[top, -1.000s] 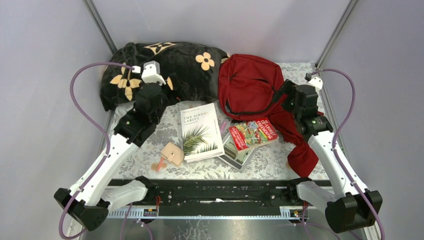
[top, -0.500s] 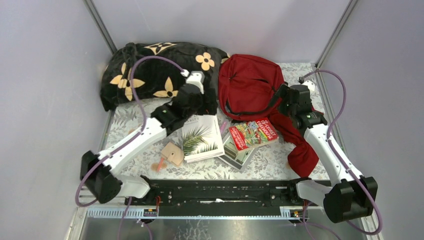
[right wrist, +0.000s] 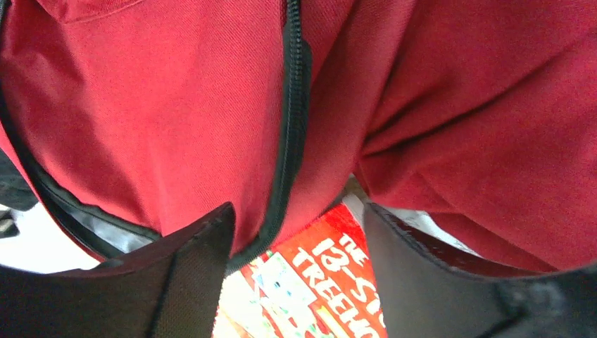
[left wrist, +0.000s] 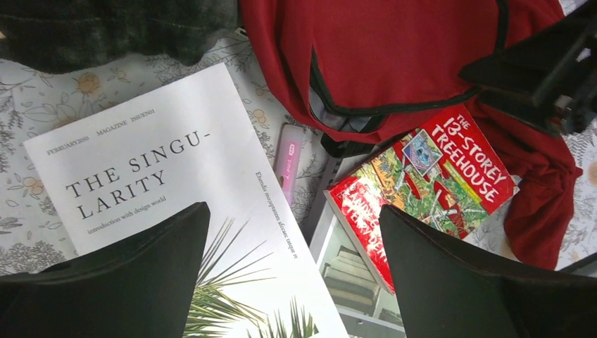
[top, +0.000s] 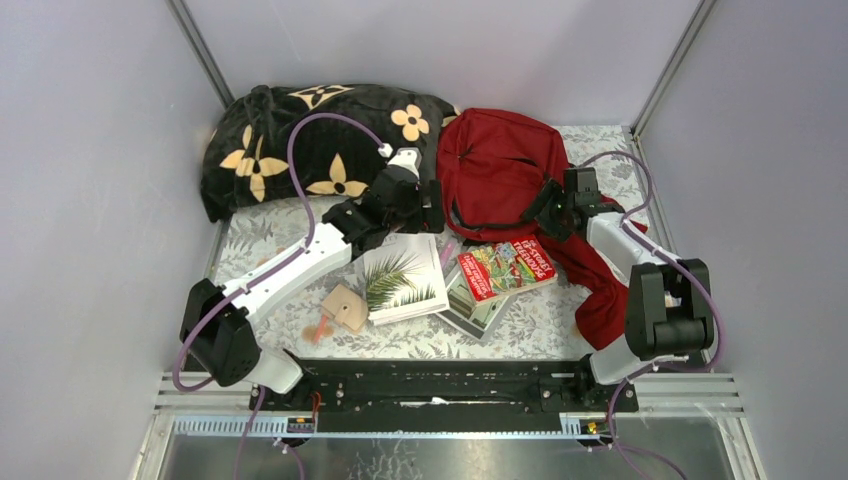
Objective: Pack the student bag
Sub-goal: Adjust the student bag at the center of the board.
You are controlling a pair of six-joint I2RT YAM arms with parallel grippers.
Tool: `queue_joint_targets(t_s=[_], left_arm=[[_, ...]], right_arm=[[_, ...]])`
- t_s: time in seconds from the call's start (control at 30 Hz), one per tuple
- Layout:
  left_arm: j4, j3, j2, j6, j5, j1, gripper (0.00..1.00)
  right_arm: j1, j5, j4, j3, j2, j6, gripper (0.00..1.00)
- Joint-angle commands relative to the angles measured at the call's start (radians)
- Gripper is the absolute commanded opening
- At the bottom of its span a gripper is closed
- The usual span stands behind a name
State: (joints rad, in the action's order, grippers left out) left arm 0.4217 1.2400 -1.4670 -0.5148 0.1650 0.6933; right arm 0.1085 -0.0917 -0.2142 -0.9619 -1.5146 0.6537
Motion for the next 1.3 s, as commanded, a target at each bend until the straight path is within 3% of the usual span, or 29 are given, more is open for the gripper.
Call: queue_joint_targets(t_s=[0.0,0.07,0.1,0.13,0.4,0.5,0.73,0.87,1.07,1.1,1.13,1.17,1.2,1.27], left_arm=[[0.003,0.007,-0.007,-0.036,-0.036,-0.002,0.99],[0.006,0.006,-0.002,-0.037,-0.048,-0.002,0.99],[0.008,0.007,0.001,-0.035,-0.055,-0.002,0.99],[0.006,0.008,0.004,-0.033,-0.060,-0.002,0.99],[0.003,0.121,-0.069,-0.018,-0.126,-0.023,0.99],[0.002,0.162,-0.078,-0.018,-0.159,-0.036,0.99],[0.015,0.191,-0.163,-0.015,-0.260,-0.051,0.99],[0.011,0.159,-0.243,-0.093,-0.220,-0.063,0.99],[-0.125,0.080,-0.329,-0.199,-0.330,-0.130,0.99],[-0.130,0.084,-0.343,-0.204,-0.313,-0.130,0.99],[-0.139,0.091,-0.359,-0.209,-0.304,-0.130,0.99],[-0.148,0.097,-0.377,-0.212,-0.302,-0.130,0.98],[-0.156,0.108,-0.398,-0.217,-0.304,-0.131,0.97],[-0.156,0.141,-0.452,-0.224,-0.319,-0.131,0.93]], right_arm=[[0.000,-0.089,0.113,-0.062,-0.064,0.068,0.58],[0.000,-0.099,0.093,-0.090,-0.041,0.081,0.21],[0.000,-0.099,0.099,-0.093,-0.008,0.083,0.07],[0.000,-0.090,0.115,-0.094,0.032,0.091,0.00],[-0.001,-0.003,0.057,-0.354,0.132,-0.005,0.00],[-0.001,0.037,0.137,-0.307,0.208,-0.012,0.00],[-0.004,0.154,0.070,-0.243,0.261,-0.059,0.00],[-0.006,0.127,0.019,-0.159,0.270,-0.056,0.00],[-0.007,-0.056,0.051,0.076,0.329,0.036,0.00],[-0.006,-0.098,0.071,0.113,0.336,0.053,0.04],[-0.006,-0.128,0.082,0.148,0.342,0.070,0.18],[-0.006,-0.146,0.089,0.181,0.349,0.079,0.44],[-0.005,-0.151,0.090,0.193,0.357,0.082,0.60],[-0.006,-0.140,0.075,0.196,0.379,0.074,0.77]])
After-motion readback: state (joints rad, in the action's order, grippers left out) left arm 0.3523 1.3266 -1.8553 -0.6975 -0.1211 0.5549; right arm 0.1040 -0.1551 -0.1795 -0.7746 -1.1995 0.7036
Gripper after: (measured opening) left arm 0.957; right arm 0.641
